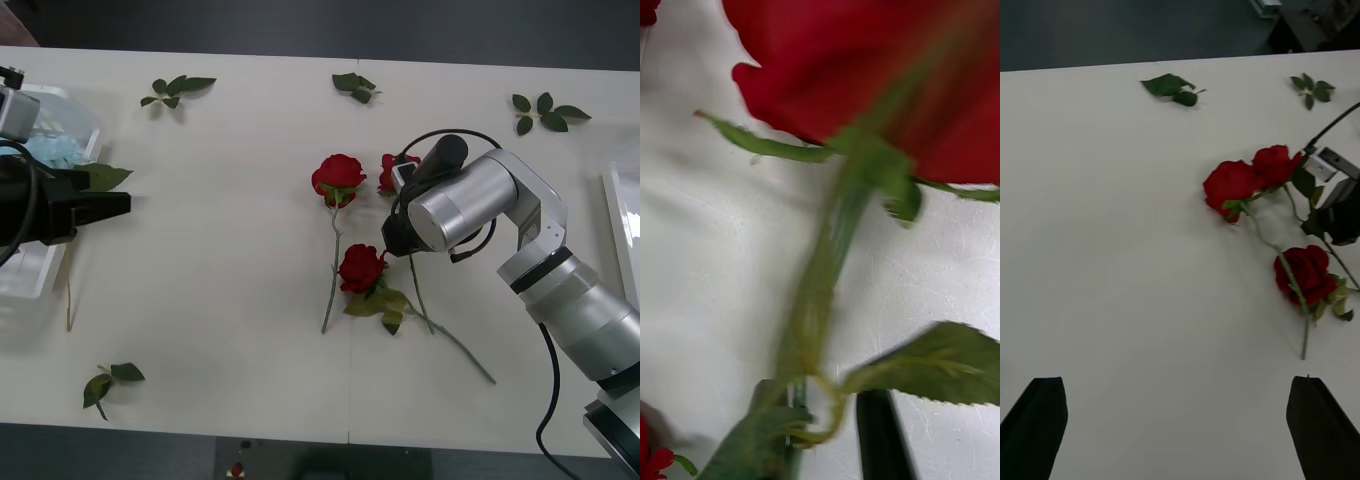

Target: Put the red flowers into the right box and the blue flowers into the left box

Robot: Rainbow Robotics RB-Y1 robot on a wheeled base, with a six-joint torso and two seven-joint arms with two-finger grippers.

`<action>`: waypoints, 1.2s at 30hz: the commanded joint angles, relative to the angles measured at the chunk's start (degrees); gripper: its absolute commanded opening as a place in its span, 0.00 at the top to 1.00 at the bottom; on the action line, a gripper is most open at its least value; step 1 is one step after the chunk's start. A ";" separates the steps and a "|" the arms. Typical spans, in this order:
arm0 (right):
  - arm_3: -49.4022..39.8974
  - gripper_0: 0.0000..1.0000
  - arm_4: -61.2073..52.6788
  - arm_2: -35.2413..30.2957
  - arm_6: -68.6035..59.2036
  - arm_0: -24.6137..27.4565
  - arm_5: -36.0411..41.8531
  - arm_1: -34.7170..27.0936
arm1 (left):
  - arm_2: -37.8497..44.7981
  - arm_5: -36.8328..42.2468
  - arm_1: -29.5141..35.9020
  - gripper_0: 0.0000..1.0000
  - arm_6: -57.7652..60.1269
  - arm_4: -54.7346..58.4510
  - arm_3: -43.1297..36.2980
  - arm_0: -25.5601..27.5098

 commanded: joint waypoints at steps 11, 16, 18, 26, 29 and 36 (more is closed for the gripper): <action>-6.68 1.00 -0.75 -4.70 -3.59 -2.06 3.88 -2.83 | -9.59 -5.99 -3.86 0.08 -9.51 4.17 -6.54 -1.23; -13.71 1.00 -3.56 -10.58 -3.33 -1.97 12.22 -6.96 | -9.94 -6.61 -5.09 0.08 -16.81 7.68 -6.01 1.06; -15.91 1.00 -5.14 -13.92 -3.24 -1.97 15.56 -8.28 | -9.85 -6.52 -6.59 0.08 -20.23 9.97 -5.13 2.11; -20.83 1.00 -7.34 -27.81 -2.10 -1.89 27.52 -11.62 | -4.05 7.89 -16.52 0.08 -24.19 9.88 -2.85 0.97; -21.27 1.00 -7.17 -34.67 -1.30 -1.53 31.65 -13.11 | -1.94 13.34 -20.65 0.07 -23.93 7.33 -2.85 -0.52; -21.27 1.00 -3.83 -47.94 9.07 2.24 32.88 -15.66 | 1.49 21.52 -28.47 0.08 -24.54 1.88 -2.85 -2.63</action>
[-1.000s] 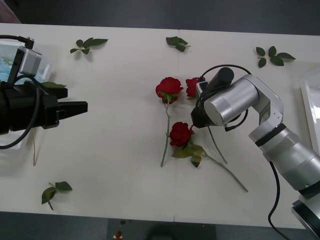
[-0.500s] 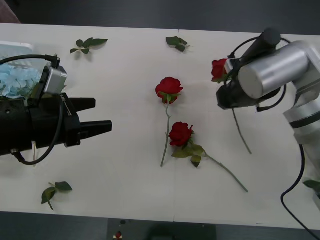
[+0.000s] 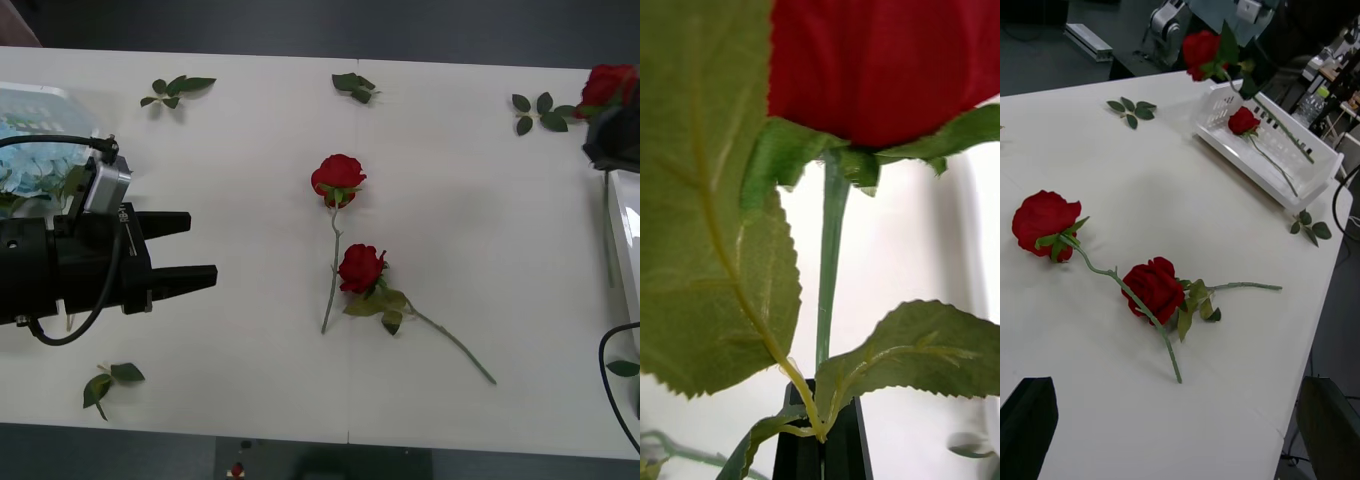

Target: Put the red flowers into the right box and the blue flowers into the left box

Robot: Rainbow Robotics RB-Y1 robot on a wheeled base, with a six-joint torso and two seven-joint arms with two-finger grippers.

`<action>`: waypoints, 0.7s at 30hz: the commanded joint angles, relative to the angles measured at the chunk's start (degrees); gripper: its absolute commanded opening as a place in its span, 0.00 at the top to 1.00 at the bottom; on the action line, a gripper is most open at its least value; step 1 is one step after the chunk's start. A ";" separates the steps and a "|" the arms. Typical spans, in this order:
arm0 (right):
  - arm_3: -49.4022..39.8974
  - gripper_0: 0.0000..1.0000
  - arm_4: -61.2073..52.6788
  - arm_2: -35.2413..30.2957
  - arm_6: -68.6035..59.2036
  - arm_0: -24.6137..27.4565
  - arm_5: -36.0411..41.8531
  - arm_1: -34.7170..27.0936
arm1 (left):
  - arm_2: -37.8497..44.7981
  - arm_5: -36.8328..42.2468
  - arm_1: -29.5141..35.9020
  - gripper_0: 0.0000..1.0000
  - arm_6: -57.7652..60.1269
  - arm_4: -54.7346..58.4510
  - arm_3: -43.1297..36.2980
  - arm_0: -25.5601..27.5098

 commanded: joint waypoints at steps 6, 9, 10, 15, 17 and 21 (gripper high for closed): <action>-1.98 1.00 6.72 -11.22 17.70 4.62 -1.62 -2.37 | 1.81 4.58 -5.93 0.08 -4.76 -3.82 -0.75 -0.90; -1.63 1.00 8.13 -12.27 19.28 6.47 -3.73 -2.37 | 1.64 4.58 -5.23 0.08 -5.20 -2.59 -0.75 -0.46; -0.75 1.00 8.04 -12.71 19.28 6.99 -4.96 -2.55 | 1.64 4.58 -4.79 0.07 -5.29 -2.06 -0.75 -0.29; 7.51 1.00 8.21 -13.68 20.16 7.43 -12.79 -3.78 | 1.20 4.14 -2.86 0.08 -6.08 -0.13 -0.75 0.77; 11.47 1.00 8.13 -13.68 20.51 7.43 -16.65 -4.75 | 1.02 3.79 -2.42 0.07 -6.34 0.40 -0.75 0.94; 20.26 1.00 7.95 -12.62 21.66 7.35 -25.71 -7.56 | 0.32 3.71 -2.24 0.07 -6.61 0.57 -0.75 1.12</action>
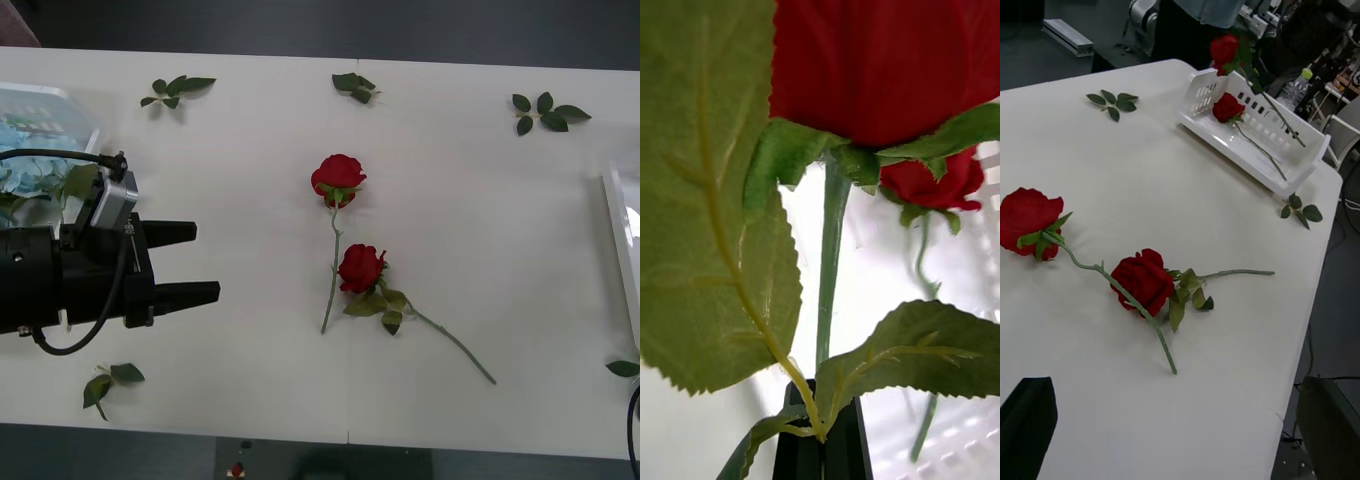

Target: Put the red flowers into the right box and the blue flowers into the left box

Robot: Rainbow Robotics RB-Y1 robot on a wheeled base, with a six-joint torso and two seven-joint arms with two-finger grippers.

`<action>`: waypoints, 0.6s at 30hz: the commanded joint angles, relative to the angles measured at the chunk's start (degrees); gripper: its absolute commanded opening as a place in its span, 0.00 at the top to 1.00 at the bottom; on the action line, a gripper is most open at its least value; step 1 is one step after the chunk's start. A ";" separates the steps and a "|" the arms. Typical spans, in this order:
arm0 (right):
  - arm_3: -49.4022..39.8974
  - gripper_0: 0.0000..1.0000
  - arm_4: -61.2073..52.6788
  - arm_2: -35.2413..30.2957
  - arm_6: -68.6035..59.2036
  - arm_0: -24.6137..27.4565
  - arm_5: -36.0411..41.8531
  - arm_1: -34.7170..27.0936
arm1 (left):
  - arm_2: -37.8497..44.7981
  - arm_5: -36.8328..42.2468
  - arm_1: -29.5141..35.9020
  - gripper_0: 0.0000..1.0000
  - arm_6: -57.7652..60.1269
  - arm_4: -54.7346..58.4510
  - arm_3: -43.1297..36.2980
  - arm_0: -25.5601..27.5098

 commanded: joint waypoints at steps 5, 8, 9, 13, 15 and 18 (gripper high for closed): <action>12.30 1.00 -0.46 1.92 5.19 -1.15 -12.49 -6.57 | -2.99 -3.27 0.90 0.07 -1.41 -0.82 -0.62 0.64; 16.08 1.00 -0.81 2.36 5.54 -1.15 -16.18 -6.92 | -6.77 -6.88 0.90 0.07 2.72 -5.66 -0.53 -0.23; 16.78 1.00 -0.90 2.36 5.54 -1.15 -16.97 -6.83 | -8.00 -8.11 0.90 0.07 4.48 -7.42 -0.53 -0.59; 18.63 0.79 -1.16 2.98 5.28 -1.06 -19.79 -6.92 | -12.04 -11.45 0.90 0.07 12.21 -14.45 -0.53 -2.34; 18.80 0.28 -1.16 3.16 5.28 -1.15 -20.14 -6.83 | -13.53 -11.53 0.90 0.07 17.22 -18.49 -0.53 -3.75; 18.80 0.00 -1.43 3.33 5.63 -1.15 -20.05 -6.83 | -15.20 -11.45 0.90 0.07 22.14 -23.50 -0.53 -5.86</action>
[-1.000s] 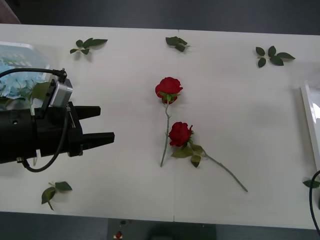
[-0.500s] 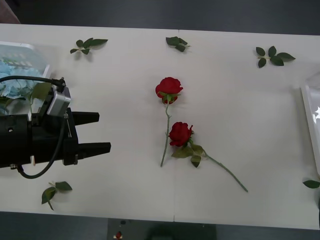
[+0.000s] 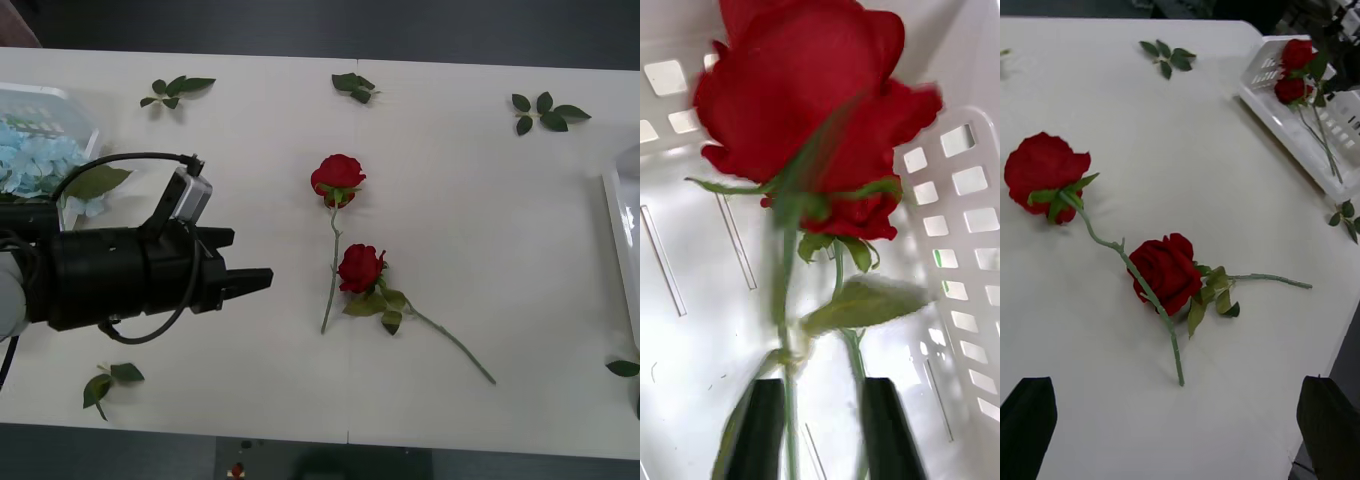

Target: Put the red flowers into the right box and the blue flowers into the left box

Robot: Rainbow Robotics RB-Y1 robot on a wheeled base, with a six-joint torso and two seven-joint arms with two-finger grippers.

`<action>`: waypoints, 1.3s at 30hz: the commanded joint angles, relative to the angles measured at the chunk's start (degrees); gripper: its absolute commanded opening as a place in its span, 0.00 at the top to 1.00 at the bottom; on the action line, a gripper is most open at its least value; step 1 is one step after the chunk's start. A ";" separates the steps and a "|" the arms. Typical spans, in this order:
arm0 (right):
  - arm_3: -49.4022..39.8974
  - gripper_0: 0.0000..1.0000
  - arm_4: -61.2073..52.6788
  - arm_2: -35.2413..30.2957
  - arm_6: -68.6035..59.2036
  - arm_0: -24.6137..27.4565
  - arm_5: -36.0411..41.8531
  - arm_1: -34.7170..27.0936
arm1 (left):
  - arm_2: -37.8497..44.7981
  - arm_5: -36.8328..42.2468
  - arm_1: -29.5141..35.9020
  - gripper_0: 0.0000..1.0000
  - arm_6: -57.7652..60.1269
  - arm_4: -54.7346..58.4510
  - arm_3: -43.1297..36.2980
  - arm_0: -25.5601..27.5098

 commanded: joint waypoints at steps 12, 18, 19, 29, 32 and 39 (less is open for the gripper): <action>-7.49 0.00 -11.65 4.66 11.43 -1.32 7.69 -1.49 | -8.64 -0.35 0.63 0.07 20.68 -14.19 7.64 -13.35; -14.00 0.00 -19.56 5.54 18.98 -1.23 18.24 -0.96 | -11.72 -0.97 0.55 0.07 22.88 -16.13 14.76 -18.89; -15.14 0.00 -21.41 5.54 20.39 -1.23 20.09 -0.44 | -12.33 -1.49 0.55 0.07 23.14 -16.48 16.43 -19.94; -26.30 0.00 -30.28 8.88 24.96 -0.18 30.28 3.25 | -19.54 -9.05 0.55 0.07 24.55 -18.41 29.97 -28.64; -32.46 0.00 -30.28 10.72 24.26 1.67 30.02 4.31 | -21.30 -9.58 0.55 0.07 25.16 -18.76 33.66 -31.19; -40.54 0.00 -30.28 13.10 23.99 4.39 29.84 8.18 | -27.27 -12.57 0.37 0.07 29.73 -17.71 42.27 -37.17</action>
